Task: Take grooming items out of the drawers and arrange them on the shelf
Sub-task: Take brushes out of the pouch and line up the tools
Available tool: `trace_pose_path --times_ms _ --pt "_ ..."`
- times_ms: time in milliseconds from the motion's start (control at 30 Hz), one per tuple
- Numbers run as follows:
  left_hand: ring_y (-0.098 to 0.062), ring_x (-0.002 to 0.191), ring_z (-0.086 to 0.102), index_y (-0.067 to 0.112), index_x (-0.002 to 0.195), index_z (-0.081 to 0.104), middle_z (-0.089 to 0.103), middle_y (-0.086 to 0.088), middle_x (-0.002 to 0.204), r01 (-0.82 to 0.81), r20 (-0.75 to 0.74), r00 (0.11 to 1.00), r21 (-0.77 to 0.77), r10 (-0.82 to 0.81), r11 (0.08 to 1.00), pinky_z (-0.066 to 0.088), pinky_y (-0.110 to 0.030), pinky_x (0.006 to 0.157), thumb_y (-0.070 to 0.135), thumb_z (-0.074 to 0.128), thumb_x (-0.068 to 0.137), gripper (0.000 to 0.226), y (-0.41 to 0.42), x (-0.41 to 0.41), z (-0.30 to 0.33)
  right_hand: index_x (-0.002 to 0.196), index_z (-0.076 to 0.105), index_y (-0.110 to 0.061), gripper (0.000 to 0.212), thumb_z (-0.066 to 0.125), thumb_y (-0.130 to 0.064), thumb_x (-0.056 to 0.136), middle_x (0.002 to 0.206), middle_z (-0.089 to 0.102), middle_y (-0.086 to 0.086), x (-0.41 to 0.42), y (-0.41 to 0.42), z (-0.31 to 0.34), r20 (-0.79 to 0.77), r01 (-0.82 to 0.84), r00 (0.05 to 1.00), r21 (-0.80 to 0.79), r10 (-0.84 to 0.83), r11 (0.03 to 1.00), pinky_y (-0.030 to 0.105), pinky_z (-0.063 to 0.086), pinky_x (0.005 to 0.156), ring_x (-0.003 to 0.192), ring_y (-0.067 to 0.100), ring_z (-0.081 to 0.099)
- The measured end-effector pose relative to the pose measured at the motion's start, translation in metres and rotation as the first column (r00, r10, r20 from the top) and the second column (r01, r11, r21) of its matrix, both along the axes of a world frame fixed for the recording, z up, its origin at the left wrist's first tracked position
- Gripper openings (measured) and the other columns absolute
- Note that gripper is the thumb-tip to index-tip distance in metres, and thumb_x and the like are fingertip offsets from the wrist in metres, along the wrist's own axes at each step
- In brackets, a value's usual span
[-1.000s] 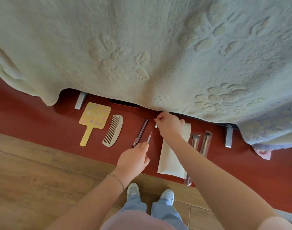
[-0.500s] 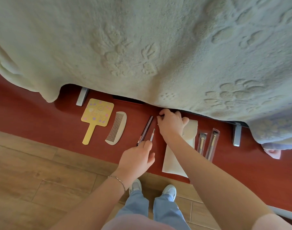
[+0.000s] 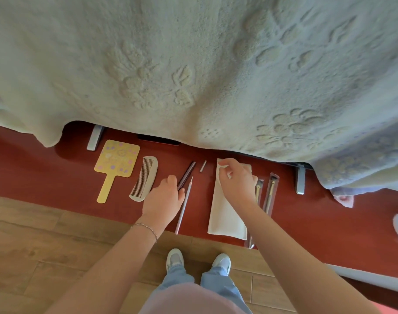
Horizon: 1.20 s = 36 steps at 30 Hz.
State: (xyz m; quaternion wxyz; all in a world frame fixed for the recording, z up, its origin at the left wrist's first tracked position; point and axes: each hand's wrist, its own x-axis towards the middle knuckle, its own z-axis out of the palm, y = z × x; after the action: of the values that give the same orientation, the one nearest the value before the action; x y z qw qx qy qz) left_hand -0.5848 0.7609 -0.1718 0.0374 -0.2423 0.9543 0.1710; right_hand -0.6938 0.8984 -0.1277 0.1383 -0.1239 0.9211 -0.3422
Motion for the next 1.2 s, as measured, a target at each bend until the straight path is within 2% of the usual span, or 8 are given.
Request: trace_pose_path --times_ms 133,233,300,400,567,767,1100,1200 --pt "-0.021 0.071 0.061 0.012 0.097 0.048 0.056 0.0 0.083 -0.096 -0.071 0.992 0.143 0.107 0.985 0.046 -0.029 0.056 0.034 0.045 0.092 0.022 -0.001 0.005 0.008 0.099 0.062 -0.029 0.018 0.048 -0.023 0.091 0.072 0.053 -0.015 0.013 0.001 0.007 0.083 0.013 0.997 -0.08 -0.007 0.997 0.029 0.036 0.084 0.092 0.016 0.051" --pt "-0.016 0.066 0.059 0.015 0.097 0.049 0.058 0.005 0.079 -0.117 -0.196 0.967 0.218 0.161 0.969 0.044 -0.025 0.051 0.031 0.048 0.091 0.017 0.003 0.014 0.023 0.095 0.061 -0.03 0.012 0.05 -0.029 0.092 0.083 0.065 -0.007 0.02 -0.009 0.02 0.264 0.051 0.965 -0.243 0.015 0.969 0.015 0.043 0.062 0.072 0.009 0.055" --pt "-0.011 0.059 0.057 0.017 0.098 0.048 0.058 0.008 0.073 -0.074 -0.253 0.957 0.265 0.143 0.961 0.042 -0.022 0.048 0.029 0.049 0.091 0.014 0.009 0.02 0.033 0.094 0.061 -0.029 0.013 0.05 -0.034 0.093 0.078 0.067 -0.004 0.023 -0.018 0.025 0.41 0.129 0.912 -0.317 0.013 0.94 0.017 0.041 0.059 0.059 0.006 0.051" --pt "-0.013 0.057 0.061 0.017 0.101 0.047 0.061 0.007 0.072 -0.004 -0.307 0.946 0.302 0.101 0.953 0.05 -0.031 0.052 0.027 0.052 0.091 0.016 0.018 0.028 0.042 0.094 0.064 -0.022 0.018 0.052 -0.036 0.091 0.053 0.056 -0.001 0.027 -0.026 0.023 0.552 0.283 0.833 -0.378 -0.031 0.882 0.023 0.034 0.05 0.045 0.009 0.041" --pt "-0.008 0.063 0.062 0.018 0.114 0.046 0.063 0.009 0.079 0.056 -0.32 0.946 0.329 0.056 0.943 0.053 -0.026 0.058 0.034 0.051 0.09 0.03 0.023 0.034 0.046 0.097 0.066 -0.013 0.017 0.057 -0.026 0.09 0.049 0.053 0.0 0.03 -0.022 0.021 0.563 0.306 0.826 -0.469 0.013 0.829 0.025 0.038 0.052 0.048 0.013 0.045" --pt "-0.011 0.058 0.06 0.019 0.119 0.05 0.061 0.009 0.072 0.049 -0.29 0.957 0.274 0.034 0.961 0.052 -0.032 0.054 0.046 0.028 0.09 0.045 0.024 0.035 0.049 0.093 0.064 0.0 0.025 0.059 -0.024 0.089 0.05 0.056 0.0 0.03 -0.021 0.025 0.583 0.231 0.806 -0.465 0.099 0.855 0.024 0.041 0.055 0.048 0.013 0.046" --pt "-0.007 0.052 0.053 0.017 0.11 0.053 0.051 0.014 0.064 0.043 -0.309 0.95 0.258 0.04 0.965 0.042 -0.021 0.046 0.046 0.023 0.088 0.047 0.023 0.045 0.056 0.084 0.07 -0.011 0.018 0.059 -0.024 0.09 0.054 0.054 0.003 0.032 -0.028 0.026 0.615 0.303 0.783 -0.508 0.094 0.806 0.024 0.039 0.055 0.049 0.013 0.045" --pt "-0.006 0.048 0.049 0.018 0.108 0.053 0.047 0.015 0.061 0.037 -0.33 0.942 0.261 0.053 0.965 0.035 -0.015 0.044 0.044 0.028 0.091 0.04 0.021 0.043 0.057 0.083 0.07 -0.011 0.018 0.058 -0.023 0.09 0.065 0.059 0.008 0.034 -0.033 0.028 0.621 0.319 0.779 -0.511 0.086 0.799 0.023 0.04 0.055 0.05 0.011 0.045"
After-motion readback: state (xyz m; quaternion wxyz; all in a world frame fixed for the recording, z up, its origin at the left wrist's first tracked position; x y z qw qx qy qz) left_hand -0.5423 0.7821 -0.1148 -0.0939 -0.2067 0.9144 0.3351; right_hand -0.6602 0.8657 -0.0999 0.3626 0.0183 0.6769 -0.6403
